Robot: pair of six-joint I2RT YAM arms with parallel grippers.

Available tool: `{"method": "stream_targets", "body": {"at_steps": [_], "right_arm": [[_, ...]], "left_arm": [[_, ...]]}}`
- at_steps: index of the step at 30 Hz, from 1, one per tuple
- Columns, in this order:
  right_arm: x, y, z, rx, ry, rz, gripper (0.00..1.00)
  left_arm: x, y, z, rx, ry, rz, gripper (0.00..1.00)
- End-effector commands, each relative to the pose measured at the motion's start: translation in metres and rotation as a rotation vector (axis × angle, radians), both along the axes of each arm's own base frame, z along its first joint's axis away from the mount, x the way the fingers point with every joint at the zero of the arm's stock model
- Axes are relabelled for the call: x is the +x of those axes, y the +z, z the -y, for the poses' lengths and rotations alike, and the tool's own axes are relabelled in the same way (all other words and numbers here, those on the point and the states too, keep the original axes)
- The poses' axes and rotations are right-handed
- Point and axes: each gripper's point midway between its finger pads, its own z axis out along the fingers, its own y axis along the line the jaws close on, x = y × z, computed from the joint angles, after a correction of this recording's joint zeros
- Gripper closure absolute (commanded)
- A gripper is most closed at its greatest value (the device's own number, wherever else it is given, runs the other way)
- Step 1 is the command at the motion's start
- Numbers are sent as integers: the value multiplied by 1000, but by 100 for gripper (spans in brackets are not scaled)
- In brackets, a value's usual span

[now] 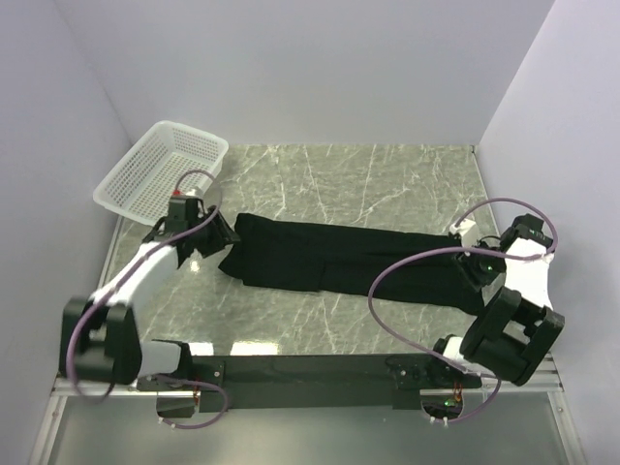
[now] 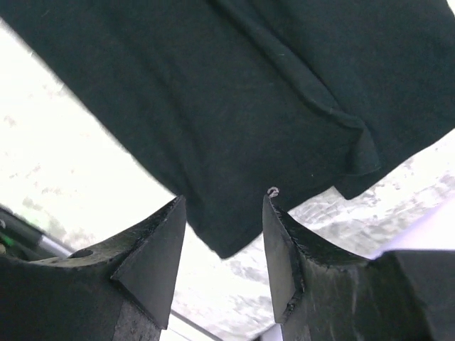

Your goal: Fold and stack the t-shirts

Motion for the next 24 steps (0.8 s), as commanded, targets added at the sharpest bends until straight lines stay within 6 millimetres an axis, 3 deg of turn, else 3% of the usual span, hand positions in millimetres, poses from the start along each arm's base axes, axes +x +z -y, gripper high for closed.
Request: {"method": "stream_targets", "body": {"at_steps": [1,5,13,19,24], "right_arm": [[31,3,17,14,-152,58,46],[46,1,28,47,-262,23,49],[60,-11,41,52,-285,-7,51],[61,-22,41,7,-195,-26,51],[73,-25,45,-17,-185,-19,50]], "left_arm": [[25,-2,25,-77,-135,33,44],[46,-17,37,-106,-185,-6,50],[46,-39,43,-124,-213,-79,52],[50,-31,41,-114,-203,-65,53],[53,-20,36,-82,-189,-46,52]]}}
